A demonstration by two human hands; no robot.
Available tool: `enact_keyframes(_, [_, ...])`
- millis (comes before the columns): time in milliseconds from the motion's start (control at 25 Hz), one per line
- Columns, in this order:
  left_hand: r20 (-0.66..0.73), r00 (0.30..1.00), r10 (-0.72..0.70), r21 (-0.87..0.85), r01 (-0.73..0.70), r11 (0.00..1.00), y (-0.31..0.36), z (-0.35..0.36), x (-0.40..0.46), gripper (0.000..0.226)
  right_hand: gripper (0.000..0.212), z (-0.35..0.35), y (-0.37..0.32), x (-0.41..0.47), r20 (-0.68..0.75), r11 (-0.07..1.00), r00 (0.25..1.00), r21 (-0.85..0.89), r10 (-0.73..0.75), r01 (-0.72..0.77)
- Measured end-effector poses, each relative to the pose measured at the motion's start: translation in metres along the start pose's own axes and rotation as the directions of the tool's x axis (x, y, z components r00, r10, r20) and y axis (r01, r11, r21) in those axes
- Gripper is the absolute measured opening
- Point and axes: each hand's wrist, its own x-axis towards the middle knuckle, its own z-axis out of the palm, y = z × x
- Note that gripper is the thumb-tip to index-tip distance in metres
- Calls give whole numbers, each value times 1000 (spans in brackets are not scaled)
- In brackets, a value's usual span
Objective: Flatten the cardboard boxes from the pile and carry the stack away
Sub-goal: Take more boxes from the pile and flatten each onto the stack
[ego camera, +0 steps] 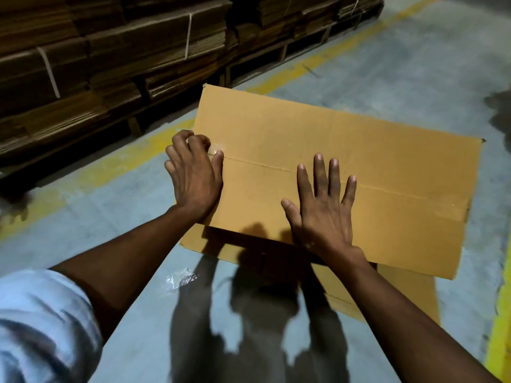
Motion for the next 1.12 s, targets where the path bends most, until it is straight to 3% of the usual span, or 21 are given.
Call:
enact_keyframes(160, [-4, 1000, -29, 18, 29, 999, 7, 5, 2, 28, 77, 3, 0, 0, -17, 1000, 1000, -22, 7, -8])
enact_keyframes(320, [38, 997, -71, 44, 69, 997, 11, 8, 9, 47, 77, 7, 0, 2, -22, 999, 1000, -39, 12, -13])
enact_keyframes(760, [17, 999, -33, 102, 31, 994, 12, 13, 15, 30, 74, 5, 1, 8, -20, 999, 1000, -31, -21, 20])
enact_keyframes(1120, [113, 989, 100, 13, -102, 995, 7, 1, 6, 59, 75, 4, -10, 7, -30, 1000, 999, 5, -9, 10])
